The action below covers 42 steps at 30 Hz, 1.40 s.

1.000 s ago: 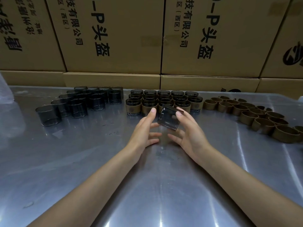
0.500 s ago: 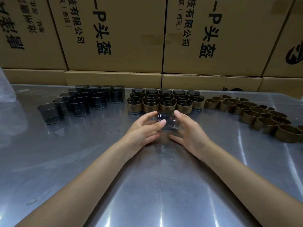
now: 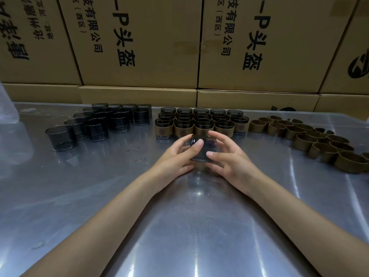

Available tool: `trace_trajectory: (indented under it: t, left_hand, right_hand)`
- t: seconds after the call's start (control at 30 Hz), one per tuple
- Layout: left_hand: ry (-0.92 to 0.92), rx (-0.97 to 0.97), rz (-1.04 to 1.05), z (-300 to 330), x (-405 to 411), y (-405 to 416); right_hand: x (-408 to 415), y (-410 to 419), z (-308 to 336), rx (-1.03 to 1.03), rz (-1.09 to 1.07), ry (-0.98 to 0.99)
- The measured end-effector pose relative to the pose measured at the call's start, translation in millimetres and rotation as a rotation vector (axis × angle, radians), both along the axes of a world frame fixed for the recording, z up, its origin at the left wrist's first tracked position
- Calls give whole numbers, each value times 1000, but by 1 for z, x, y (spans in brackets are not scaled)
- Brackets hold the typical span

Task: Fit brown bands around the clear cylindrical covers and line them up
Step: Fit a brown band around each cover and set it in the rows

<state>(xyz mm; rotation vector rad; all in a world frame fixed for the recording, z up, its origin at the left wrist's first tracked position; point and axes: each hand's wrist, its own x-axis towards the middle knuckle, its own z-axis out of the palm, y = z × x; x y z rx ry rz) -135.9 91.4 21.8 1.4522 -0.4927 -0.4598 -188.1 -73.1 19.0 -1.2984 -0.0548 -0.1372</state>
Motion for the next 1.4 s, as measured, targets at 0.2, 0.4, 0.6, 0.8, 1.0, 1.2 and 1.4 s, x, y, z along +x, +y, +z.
trace_trajectory:
  t: [0.2,0.4,0.6,0.8,1.0,1.2,1.4]
  left_hand:
    - [5,19,89,-3,2,-4]
    - [-46,-265,58,-12,5,2]
    - [-60,-222,29,-9,3,1]
    - [-37,-11,102,-1,-2,-3]
    - [-230,-31,338,-7,-8,-11]
    - [-511,59,343,-10,-10,-10]
    - [-512,147,221,-10,-10,-10]
  right_hand:
    - [2,-1,-2,-43,32,13]
    - [5,5,4,-99,38,168]
    - [4,0,3,-42,40,166]
    - [2,-7,0,97,91,37]
    - [4,0,-5,-78,42,-16]
    - [4,15,-12,-550,-168,-149]
    - [0,15,-15,-863,-284,-94]
